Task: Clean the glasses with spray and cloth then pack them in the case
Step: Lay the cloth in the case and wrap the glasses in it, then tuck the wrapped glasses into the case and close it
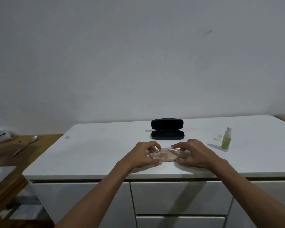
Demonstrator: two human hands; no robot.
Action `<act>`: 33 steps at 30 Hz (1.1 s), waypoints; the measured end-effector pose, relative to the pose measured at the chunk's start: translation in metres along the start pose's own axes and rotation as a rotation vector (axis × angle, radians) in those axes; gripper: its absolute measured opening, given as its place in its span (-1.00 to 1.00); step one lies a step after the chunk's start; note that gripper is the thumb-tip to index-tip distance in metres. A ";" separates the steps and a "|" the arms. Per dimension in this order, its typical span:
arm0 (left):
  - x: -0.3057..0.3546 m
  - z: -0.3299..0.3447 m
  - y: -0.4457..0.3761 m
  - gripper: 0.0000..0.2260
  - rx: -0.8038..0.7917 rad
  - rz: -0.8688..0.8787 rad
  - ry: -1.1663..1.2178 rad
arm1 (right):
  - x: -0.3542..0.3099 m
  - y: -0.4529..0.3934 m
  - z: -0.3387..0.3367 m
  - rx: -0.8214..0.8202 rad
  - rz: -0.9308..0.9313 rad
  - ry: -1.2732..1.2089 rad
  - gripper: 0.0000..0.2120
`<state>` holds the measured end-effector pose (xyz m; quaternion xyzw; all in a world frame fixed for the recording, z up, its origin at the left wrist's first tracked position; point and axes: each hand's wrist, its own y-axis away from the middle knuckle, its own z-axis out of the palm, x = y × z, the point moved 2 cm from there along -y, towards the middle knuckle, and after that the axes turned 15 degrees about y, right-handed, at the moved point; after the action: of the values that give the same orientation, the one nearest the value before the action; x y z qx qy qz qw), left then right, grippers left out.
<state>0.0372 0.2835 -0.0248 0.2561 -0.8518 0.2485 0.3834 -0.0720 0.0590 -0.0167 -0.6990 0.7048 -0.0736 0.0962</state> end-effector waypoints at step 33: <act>-0.047 -0.005 -0.125 -0.73 0.253 0.009 0.171 | 0.056 -0.111 0.024 0.123 0.121 -0.081 -0.71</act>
<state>0.1451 0.2050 -0.0305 0.2765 -0.7791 0.3765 0.4181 0.0412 0.0027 -0.0151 -0.6504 0.7353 -0.0827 0.1717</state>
